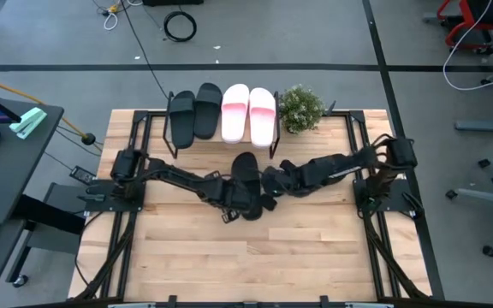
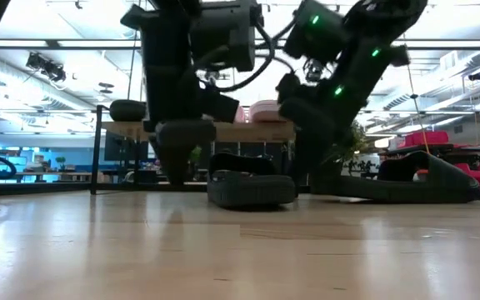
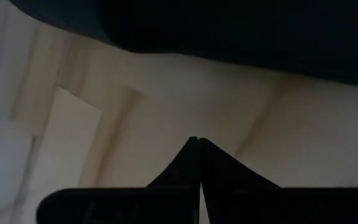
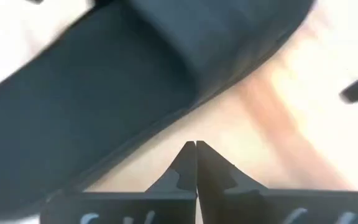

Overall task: Pick and place slides into the shelf
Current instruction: Put the left black slipper under the shelf

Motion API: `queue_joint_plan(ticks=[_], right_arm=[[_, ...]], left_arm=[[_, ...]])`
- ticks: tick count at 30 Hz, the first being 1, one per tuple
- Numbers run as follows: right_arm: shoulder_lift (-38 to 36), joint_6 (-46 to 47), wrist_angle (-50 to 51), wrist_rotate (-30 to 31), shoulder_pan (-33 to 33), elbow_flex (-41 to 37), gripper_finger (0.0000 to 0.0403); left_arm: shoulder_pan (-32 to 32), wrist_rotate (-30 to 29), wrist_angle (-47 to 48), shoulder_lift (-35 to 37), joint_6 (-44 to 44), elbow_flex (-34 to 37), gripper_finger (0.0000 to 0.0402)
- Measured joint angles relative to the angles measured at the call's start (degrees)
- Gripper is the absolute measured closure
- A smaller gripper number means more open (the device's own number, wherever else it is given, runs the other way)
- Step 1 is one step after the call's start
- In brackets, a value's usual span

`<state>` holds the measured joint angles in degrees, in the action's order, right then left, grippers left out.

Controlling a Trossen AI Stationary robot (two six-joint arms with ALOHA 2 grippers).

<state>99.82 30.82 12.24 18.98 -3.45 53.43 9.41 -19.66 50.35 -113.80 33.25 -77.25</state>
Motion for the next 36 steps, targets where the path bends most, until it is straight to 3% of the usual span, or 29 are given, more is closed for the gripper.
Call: queue_joint_plan(ticks=[6,11,17,20,26,36], right_arm=[[-3.85,4.89,4.67,-0.01,-6.54,0.0,0.0403],[-4.04,7.64,4.9,-0.91,-10.47,0.0,0.0403],[-3.96,9.25,5.23,0.72,-13.93,0.0,0.0403],[-3.96,12.6,9.53,3.05,-15.25,0.04,0.0403],[-3.98,23.09,27.41,12.53,-15.77,0.02,0.0403],[-4.01,20.19,28.45,14.73,-12.62,0.02,0.0402]], left_arm=[[4.42,-0.34,-2.2,3.39,0.95,0.0,0.0393],[7.29,-1.19,-15.13,6.54,-5.02,-0.02,0.0397],[7.94,6.51,-30.69,3.85,-13.18,-0.1,0.0398],[7.42,6.55,-32.55,1.47,-14.4,-0.02,0.0397],[2.27,6.16,-32.63,-2.41,-14.21,-0.04,0.0398],[-6.84,7.3,-27.41,-3.93,-13.72,-0.37,0.0399]])
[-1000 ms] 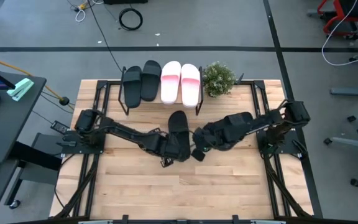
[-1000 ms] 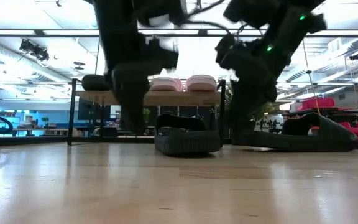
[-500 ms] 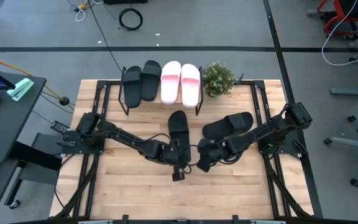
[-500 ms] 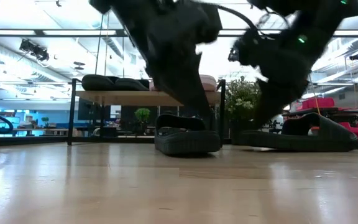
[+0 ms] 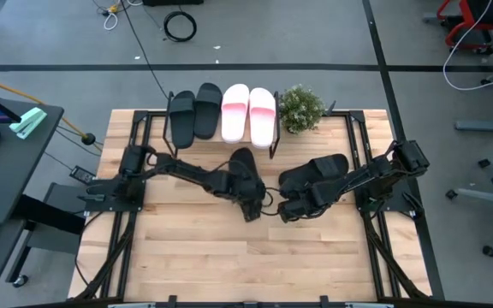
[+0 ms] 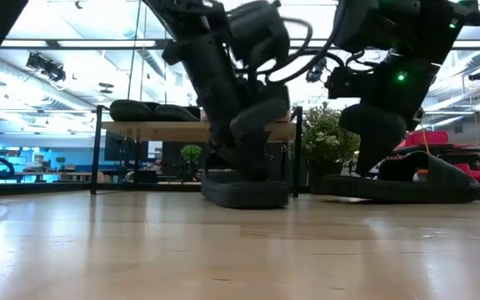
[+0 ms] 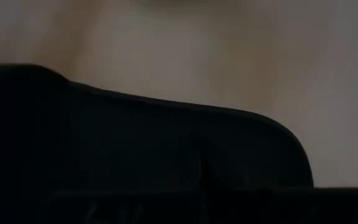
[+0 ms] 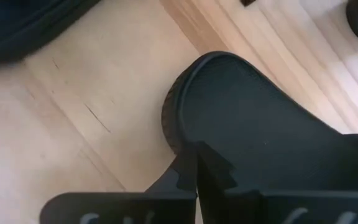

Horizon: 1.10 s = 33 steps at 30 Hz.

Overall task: Pick and place slides into the shelf
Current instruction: Put the left black slipper under the shelf

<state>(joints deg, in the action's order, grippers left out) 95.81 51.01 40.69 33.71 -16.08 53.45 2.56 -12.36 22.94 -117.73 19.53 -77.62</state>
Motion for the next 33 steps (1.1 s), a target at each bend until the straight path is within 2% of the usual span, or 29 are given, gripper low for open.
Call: queue_joint_plan(ticks=[4,8,12,16,21,24,30,33], right_arm=[[0.0,-0.05,0.11,-0.13,-0.24,0.0,0.0401],[0.0,-0.04,0.15,-0.33,-0.61,-0.02,0.0402],[0.0,-0.03,-0.09,-0.34,-0.59,-0.02,0.04],[0.0,0.19,-0.04,-0.62,-0.61,-0.02,0.04],[0.0,0.25,-0.03,-0.84,-0.61,-0.02,0.04],[-0.02,0.33,-0.02,-1.44,-0.61,-0.02,0.04],[-0.02,0.39,-0.21,-3.89,-0.61,-0.02,0.04],[-0.02,0.36,-0.5,-4.05,-0.61,-0.02,0.0401]], left_arm=[[-2.71,-2.34,5.27,0.94,-0.96,0.05,0.0398],[-3.86,-8.38,13.14,2.84,-0.87,0.39,0.0399],[-5.52,-10.25,16.59,5.07,-0.8,0.49,0.0398],[-6.28,-15.07,22.94,6.12,1.26,0.44,0.0399],[-4.43,-13.35,23.55,6.41,3.28,0.4,0.0399],[-0.91,-12.15,23.67,6.93,5.02,0.4,0.0398],[6.57,-5.89,24.95,9.02,9.7,0.39,0.0399],[9.52,-5.35,24.36,9.09,11.15,0.39,0.0399]])
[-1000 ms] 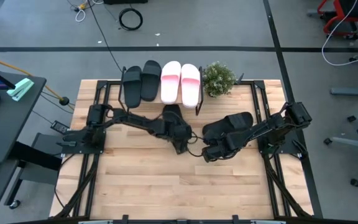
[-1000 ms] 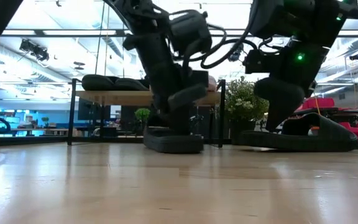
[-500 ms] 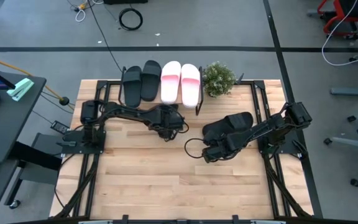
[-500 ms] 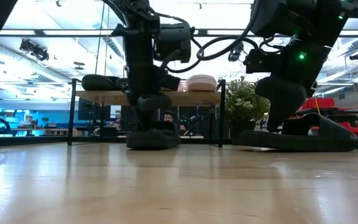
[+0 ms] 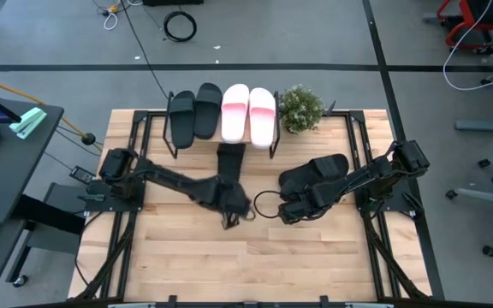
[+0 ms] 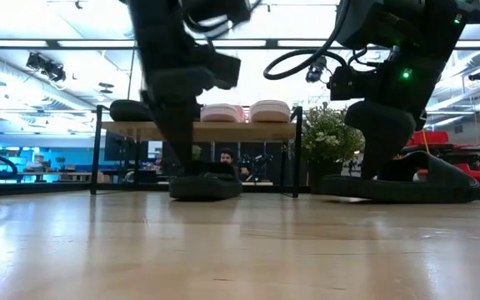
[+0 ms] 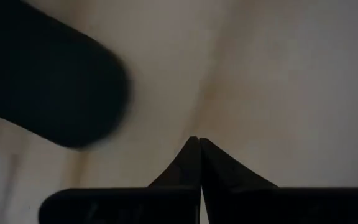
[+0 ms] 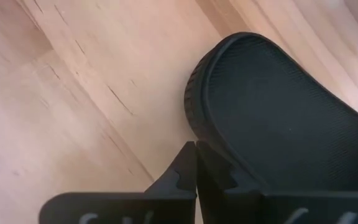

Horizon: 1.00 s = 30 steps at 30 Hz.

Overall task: Pick and place slides into the shelf
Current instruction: Put the left black slipper under the shelf

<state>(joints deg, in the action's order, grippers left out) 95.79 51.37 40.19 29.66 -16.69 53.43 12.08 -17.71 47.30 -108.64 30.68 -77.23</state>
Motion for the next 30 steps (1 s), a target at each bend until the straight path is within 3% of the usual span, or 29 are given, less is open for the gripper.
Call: queue_joint_plan(ticks=[30], right_arm=[[0.0,-0.31,0.07,0.32,-2.62,0.0,0.0399]], left_arm=[[-5.64,-3.01,-2.59,-5.38,1.77,-0.02,0.0401]])
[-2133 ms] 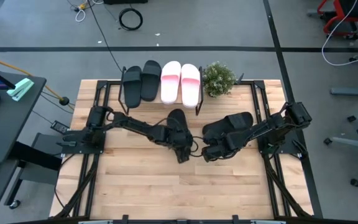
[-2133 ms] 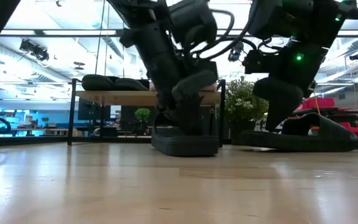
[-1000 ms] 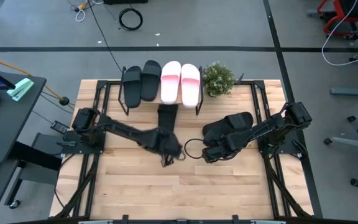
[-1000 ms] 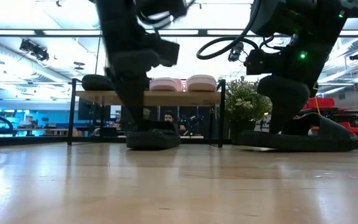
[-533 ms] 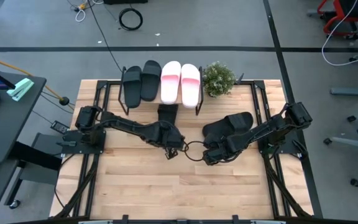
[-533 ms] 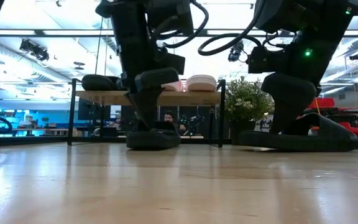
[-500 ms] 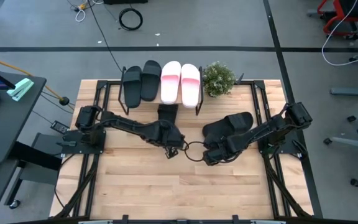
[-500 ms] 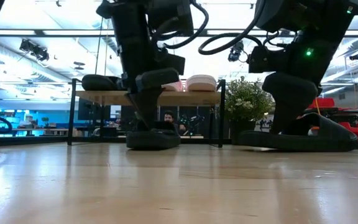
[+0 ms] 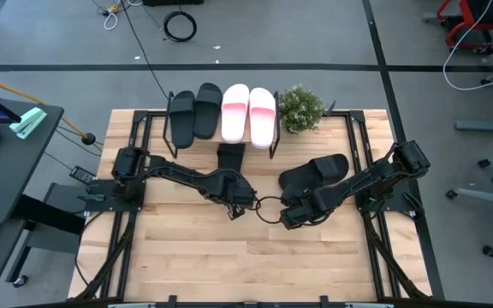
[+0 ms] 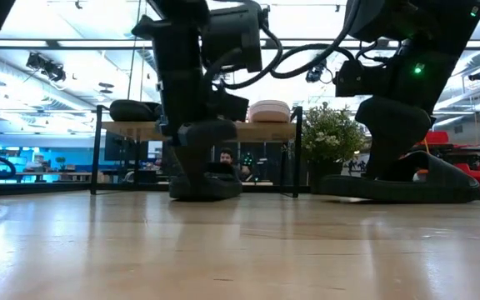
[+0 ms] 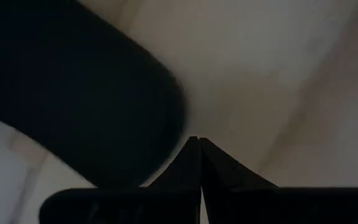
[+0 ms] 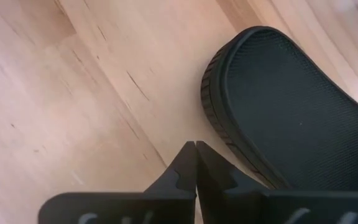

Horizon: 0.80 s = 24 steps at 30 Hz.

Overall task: Pick and place slides into the shelf
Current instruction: Put the left black slipper under the shelf

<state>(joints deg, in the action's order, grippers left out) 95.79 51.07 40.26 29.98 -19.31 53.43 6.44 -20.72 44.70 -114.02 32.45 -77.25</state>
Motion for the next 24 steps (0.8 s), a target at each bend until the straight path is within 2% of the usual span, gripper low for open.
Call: queue_joint_plan(ticks=[10,16,24], right_arm=[[-0.1,0.37,0.12,-0.22,-0.18,-0.02,0.0399],[-2.84,-0.5,-1.52,-3.49,-2.45,0.09,0.0399],[-11.3,1.46,-3.02,-3.5,-8.65,0.17,0.0386]], left_arm=[[-6.85,-2.17,0.15,0.0,-4.44,0.0,0.0401],[-9.53,-2.94,-0.29,0.0,-4.64,0.0,0.04],[-5.15,-2.01,-0.32,0.2,-4.69,0.0,0.04]])
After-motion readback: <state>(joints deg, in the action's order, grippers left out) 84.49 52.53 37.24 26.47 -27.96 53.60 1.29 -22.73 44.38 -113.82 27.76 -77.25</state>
